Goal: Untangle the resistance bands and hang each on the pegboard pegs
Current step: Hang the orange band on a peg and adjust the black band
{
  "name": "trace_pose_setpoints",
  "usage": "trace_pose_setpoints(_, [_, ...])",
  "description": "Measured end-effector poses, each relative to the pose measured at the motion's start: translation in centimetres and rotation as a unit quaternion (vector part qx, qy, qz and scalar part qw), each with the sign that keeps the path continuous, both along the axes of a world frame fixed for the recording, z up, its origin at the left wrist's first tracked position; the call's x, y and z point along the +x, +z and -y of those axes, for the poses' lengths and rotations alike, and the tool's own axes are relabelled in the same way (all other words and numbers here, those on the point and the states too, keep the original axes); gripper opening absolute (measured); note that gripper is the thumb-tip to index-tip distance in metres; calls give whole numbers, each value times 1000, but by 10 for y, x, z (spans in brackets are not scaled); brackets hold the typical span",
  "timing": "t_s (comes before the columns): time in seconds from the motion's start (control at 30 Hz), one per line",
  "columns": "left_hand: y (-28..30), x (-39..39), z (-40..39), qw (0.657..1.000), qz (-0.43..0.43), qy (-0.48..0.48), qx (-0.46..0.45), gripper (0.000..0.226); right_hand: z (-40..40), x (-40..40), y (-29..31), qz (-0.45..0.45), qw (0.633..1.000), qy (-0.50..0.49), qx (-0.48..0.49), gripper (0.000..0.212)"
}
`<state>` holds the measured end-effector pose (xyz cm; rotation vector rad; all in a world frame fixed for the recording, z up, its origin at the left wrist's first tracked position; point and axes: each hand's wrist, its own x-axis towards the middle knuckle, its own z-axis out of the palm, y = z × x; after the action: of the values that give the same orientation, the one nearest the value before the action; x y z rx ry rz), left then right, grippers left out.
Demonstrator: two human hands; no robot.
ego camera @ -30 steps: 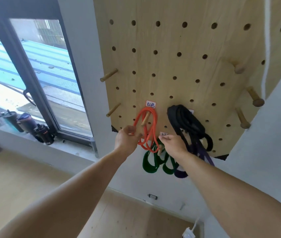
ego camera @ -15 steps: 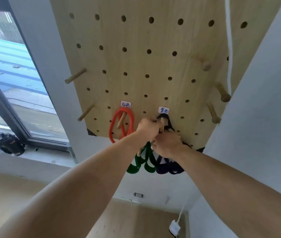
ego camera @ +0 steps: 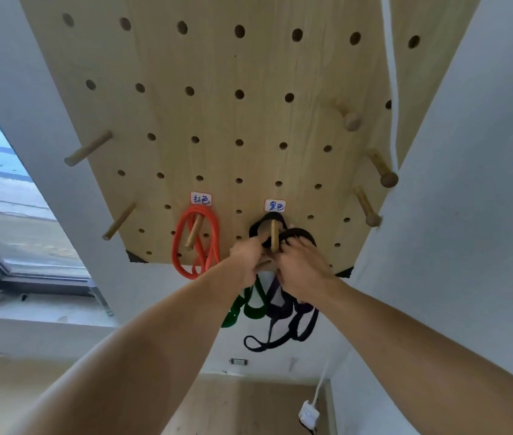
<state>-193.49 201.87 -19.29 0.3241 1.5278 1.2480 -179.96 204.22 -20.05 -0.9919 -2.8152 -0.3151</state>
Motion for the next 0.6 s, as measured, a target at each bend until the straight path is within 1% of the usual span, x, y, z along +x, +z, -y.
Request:
trace_pose_setpoints(0.07, [-2,3,-5,998,-27,59,4,28,2,5,-1,-30,999,-9,-7,24])
trace_pose_setpoints(0.17, [1,10,0,982,-152,103,53,36,9,11,-6,-77,996,-39,5,28])
trace_pose_setpoints(0.23, [8,14,7,961,-234,87,116,33,16,13,-11,-146,988,-59,2,36])
trace_pose_setpoints(0.27, [15,15,11,947,-278,70,144,28,20,13,-12,-186,980,-71,-13,37])
trace_pose_setpoints(0.37, [26,15,15,903,-384,14,194,17,30,13,-13,-266,955,-119,-54,26])
trace_pose_setpoints(0.43, [33,16,14,874,-433,-31,219,18,34,15,-10,-322,925,-176,-93,23])
trace_pose_setpoints(0.47, [37,17,16,864,-446,-49,228,19,37,16,-8,-347,907,-206,-118,29])
trace_pose_setpoints(0.53, [47,21,19,853,-454,-66,250,21,39,18,-6,-369,885,-253,-127,51])
trace_pose_setpoints(0.57, [52,23,21,847,-456,-74,263,21,40,20,-6,-369,881,-267,-131,69])
trace_pose_setpoints(0.6, [57,26,23,840,-461,-86,274,21,39,21,-7,-368,875,-274,-155,92])
